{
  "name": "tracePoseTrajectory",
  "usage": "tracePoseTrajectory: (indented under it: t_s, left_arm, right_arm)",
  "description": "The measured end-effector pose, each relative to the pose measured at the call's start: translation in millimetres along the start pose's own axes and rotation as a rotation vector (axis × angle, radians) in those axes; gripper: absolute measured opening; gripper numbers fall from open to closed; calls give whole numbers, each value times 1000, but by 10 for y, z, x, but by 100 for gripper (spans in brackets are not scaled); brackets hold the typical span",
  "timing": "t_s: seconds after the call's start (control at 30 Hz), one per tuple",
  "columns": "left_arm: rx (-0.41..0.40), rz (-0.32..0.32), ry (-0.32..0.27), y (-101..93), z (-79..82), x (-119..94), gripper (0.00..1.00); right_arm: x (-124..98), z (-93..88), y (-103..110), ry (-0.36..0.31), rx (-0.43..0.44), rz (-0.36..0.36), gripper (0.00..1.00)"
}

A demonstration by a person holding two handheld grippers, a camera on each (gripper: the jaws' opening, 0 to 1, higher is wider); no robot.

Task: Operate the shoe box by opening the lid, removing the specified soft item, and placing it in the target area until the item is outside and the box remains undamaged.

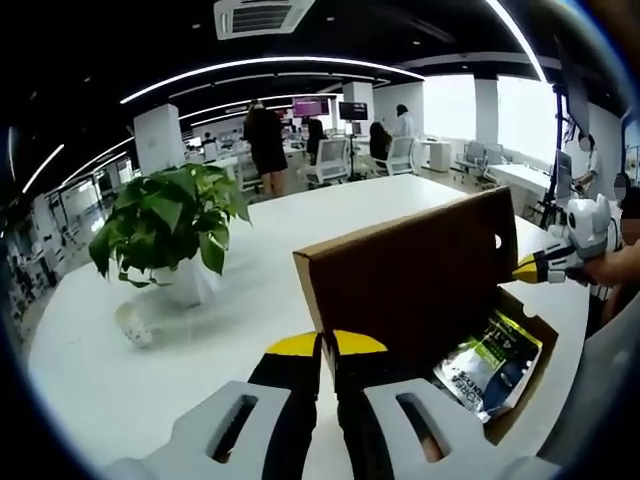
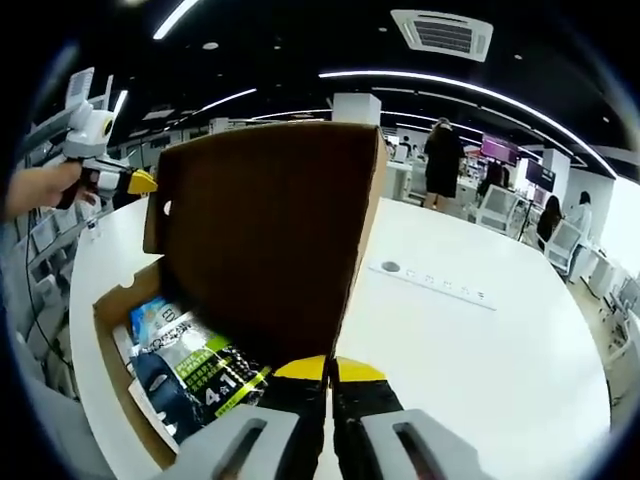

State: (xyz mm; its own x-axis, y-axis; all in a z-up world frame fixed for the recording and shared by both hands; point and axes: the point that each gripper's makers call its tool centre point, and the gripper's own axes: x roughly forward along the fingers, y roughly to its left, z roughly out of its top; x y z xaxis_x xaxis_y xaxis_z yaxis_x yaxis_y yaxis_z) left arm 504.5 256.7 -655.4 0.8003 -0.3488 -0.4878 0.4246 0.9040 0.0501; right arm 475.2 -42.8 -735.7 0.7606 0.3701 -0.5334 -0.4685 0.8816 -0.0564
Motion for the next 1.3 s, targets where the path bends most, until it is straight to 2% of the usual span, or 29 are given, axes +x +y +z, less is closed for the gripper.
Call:
tracePoseTrajectory:
  t_s: [0.13, 0.33, 0.7, 0.93, 1.1, 1.3]
  left_arm:
    - [-4, -3, 27, -1, -141, 19, 4]
    - [-63, -5, 46, 9, -413, 26, 7]
    - [-113, -16, 83, -106, -720, 15, 5]
    - [-164, -20, 79, -185, -767, 40, 3]
    - [-164, -5, 67, -171, -767, 45, 0]
    - [-179, 0, 57, -168, -744, 49, 0]
  right_arm:
    - [6, 10, -2, 3, -2, 1, 0]
    - [15, 22, -4, 10, -14, 3, 0]
    - [26, 37, -5, 20, -21, 5, 0]
    - [30, 42, 0, 30, -30, 7, 0]
    - [32, 42, 0, 36, -53, 12, 0]
    - [50, 65, -11, 40, -30, 16, 0]
